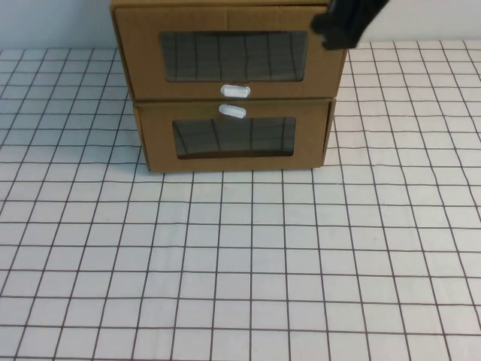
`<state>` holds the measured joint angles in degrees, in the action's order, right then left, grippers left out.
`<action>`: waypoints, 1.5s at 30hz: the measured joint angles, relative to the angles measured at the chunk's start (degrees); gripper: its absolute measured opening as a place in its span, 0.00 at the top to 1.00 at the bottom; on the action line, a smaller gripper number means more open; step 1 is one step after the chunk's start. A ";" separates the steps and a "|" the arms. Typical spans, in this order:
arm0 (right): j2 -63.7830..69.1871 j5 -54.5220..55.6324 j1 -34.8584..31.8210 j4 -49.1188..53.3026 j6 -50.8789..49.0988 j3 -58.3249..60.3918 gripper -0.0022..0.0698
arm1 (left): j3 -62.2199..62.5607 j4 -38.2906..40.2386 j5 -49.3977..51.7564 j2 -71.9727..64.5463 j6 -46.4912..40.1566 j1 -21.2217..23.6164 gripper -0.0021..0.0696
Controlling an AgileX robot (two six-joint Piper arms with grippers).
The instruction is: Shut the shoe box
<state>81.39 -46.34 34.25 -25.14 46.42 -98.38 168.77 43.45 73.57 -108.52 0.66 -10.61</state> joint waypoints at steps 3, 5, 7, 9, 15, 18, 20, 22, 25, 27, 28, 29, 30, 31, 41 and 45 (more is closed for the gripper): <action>-3.69 -2.54 0.00 7.53 -8.64 0.00 0.99 | 0.00 0.00 0.00 2.07 0.10 0.00 0.98; -6.10 -4.49 0.00 11.19 -13.45 0.00 0.99 | 0.00 0.00 0.00 3.39 0.03 0.00 0.98; -8.50 -6.07 0.00 14.28 -17.14 0.00 0.99 | 0.11 0.00 0.09 4.56 0.03 0.00 0.98; -10.69 -7.15 0.00 16.98 -19.87 0.00 0.99 | 0.23 0.00 0.09 5.45 0.03 0.00 0.98; -17.87 -9.66 0.00 21.98 -25.84 0.81 0.99 | 0.46 0.00 0.09 7.18 0.03 0.00 0.98; -22.75 -9.11 0.00 23.69 -27.44 5.21 0.99 | 0.46 0.00 0.09 7.56 0.03 0.00 0.98; -26.65 -8.07 0.00 24.41 -28.73 9.48 0.99 | 0.46 0.00 0.09 7.69 0.03 0.00 0.98; -30.22 -6.75 0.00 24.68 -29.50 14.99 0.99 | 0.46 0.00 0.09 7.69 -0.25 0.00 0.98; -35.63 -4.21 0.00 25.14 -30.06 23.46 0.99 | 0.46 0.00 0.23 7.81 -0.66 0.00 0.98; -39.29 -2.96 0.00 25.14 -30.18 29.29 0.99 | -0.81 0.00 0.23 8.59 -1.73 0.00 0.98; -40.98 -2.83 0.00 25.14 -30.18 31.48 0.99 | -1.89 0.00 0.23 9.07 -2.05 0.00 0.98; -42.61 -2.71 0.00 25.14 -30.29 34.12 0.99 | -3.59 0.00 0.23 9.80 -2.67 0.00 0.98; -44.21 -2.60 0.00 25.14 -30.53 36.67 0.99 | -5.66 0.00 0.23 10.58 -3.42 0.00 0.98; -45.49 -2.32 0.00 25.14 -31.19 39.12 0.99 | -7.59 -0.33 0.23 11.30 -3.97 0.00 0.98; -58.29 5.76 0.00 26.22 -44.13 57.02 0.99 | -44.45 -9.70 0.04 26.17 -12.80 0.00 0.98; -59.54 7.14 0.00 27.25 -48.54 60.81 0.99 | -63.52 -14.29 -0.25 35.36 -15.68 0.00 0.98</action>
<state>21.85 -39.20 34.25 2.11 -2.12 -37.57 105.24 29.16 73.32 -73.16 -15.02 -10.61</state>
